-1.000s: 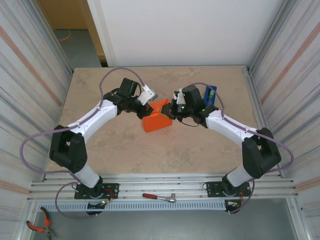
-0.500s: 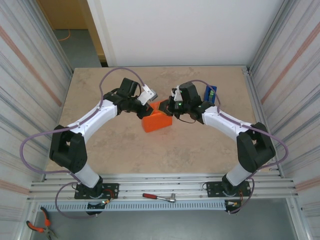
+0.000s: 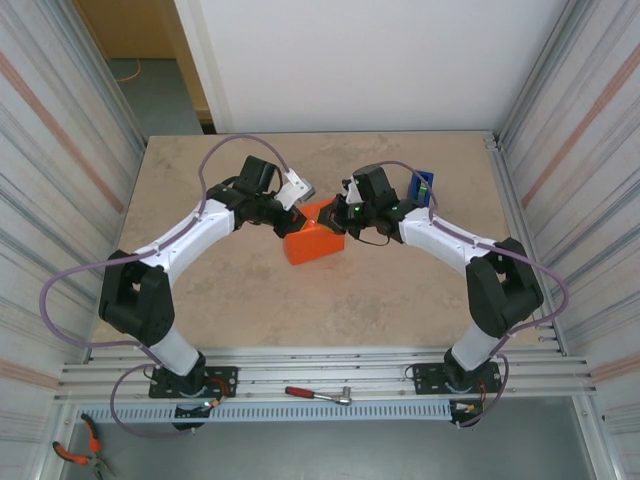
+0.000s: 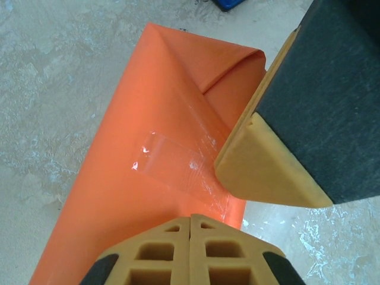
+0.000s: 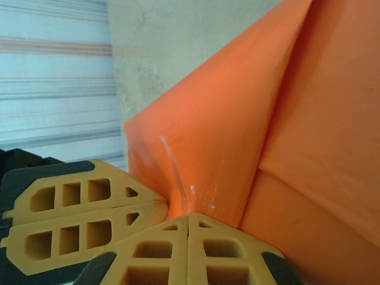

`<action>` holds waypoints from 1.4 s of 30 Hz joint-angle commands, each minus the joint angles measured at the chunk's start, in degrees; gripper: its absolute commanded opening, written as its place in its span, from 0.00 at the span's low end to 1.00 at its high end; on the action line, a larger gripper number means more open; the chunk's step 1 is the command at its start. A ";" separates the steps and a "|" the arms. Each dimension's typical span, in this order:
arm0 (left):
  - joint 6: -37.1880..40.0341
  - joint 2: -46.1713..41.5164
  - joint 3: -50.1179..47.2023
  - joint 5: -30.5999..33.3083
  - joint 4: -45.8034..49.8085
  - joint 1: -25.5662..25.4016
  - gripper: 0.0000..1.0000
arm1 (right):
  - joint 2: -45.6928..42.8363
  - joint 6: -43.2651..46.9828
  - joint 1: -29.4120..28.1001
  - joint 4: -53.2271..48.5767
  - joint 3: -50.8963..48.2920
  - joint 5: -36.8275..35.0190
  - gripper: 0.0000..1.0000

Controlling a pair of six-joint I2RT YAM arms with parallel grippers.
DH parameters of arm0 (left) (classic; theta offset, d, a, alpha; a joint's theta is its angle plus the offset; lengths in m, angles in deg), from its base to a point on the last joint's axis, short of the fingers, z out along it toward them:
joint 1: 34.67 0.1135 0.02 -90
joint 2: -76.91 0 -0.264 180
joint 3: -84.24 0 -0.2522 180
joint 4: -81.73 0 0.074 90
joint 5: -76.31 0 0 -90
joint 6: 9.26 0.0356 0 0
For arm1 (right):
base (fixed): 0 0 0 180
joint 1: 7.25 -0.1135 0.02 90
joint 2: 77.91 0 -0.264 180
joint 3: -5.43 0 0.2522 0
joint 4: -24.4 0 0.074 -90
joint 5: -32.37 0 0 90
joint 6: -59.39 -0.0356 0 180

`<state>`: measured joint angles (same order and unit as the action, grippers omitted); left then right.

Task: Wrap the gift box in paper
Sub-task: Stick the wrapping paper to the gift box.

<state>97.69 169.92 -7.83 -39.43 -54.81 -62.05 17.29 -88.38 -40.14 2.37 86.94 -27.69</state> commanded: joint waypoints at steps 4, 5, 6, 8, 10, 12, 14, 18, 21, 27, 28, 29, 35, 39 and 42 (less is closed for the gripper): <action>1.34 2.78 -2.63 1.95 3.64 -0.22 0.00 | 1.72 2.41 0.54 -7.86 1.10 -2.54 0.00; 1.38 2.79 -2.68 1.98 3.64 -0.22 0.00 | 1.70 2.45 0.55 -8.06 1.27 -2.71 0.00; 1.34 2.70 -2.61 1.97 3.70 -0.20 0.00 | 1.87 2.43 0.55 -8.50 1.43 -2.92 0.00; 1.34 2.50 -2.39 1.79 3.71 -0.17 0.00 | 1.96 2.41 0.57 -9.06 1.51 -3.20 0.00; 1.17 2.35 -2.28 1.34 3.71 -0.22 0.00 | 2.20 2.15 0.63 -9.46 1.62 -3.24 0.00; 1.07 2.18 -1.89 0.92 3.77 -0.22 0.00 | 2.57 1.97 0.58 -9.80 1.83 -3.32 0.00; 0.89 1.92 -1.49 0.53 3.92 -0.22 0.00 | 2.87 1.88 0.59 -10.18 2.12 -3.32 0.00; 0.30 1.06 -0.61 -0.76 3.81 -0.16 0.00 | 3.07 1.55 0.54 -10.94 2.03 -3.73 0.00; -0.59 0.65 0.50 -2.69 3.91 0.21 0.00 | 3.01 1.38 0.55 -11.05 1.65 -3.98 0.00; -2.93 -0.65 2.71 -6.02 3.45 1.05 0.00 | 2.68 1.00 0.80 -10.87 0.48 -4.24 0.00; -3.25 -0.87 3.10 -6.64 3.35 1.18 0.00 | 2.71 1.00 0.80 -10.80 0.35 -4.24 0.00; -3.72 -1.20 3.45 -7.22 3.13 1.26 0.00 | 2.71 1.00 0.85 -10.89 0.35 -4.34 0.00; -6.09 -1.53 6.08 -8.79 2.54 1.62 0.00 | 2.82 1.09 0.90 -11.30 0.22 -4.45 0.00; -7.63 -0.45 7.97 -9.20 2.59 1.74 0.00 | 2.72 1.08 0.89 -11.49 -0.25 -4.63 0.00; -8.67 0.73 8.95 -9.82 2.24 1.80 0.00 | 2.69 1.09 0.98 -11.49 -0.42 -4.84 0.00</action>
<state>90.96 169.90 -0.92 -47.19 -52.85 -60.87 18.07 -87.12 -40.14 -2.27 89.15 -28.09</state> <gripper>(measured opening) 0.064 0.061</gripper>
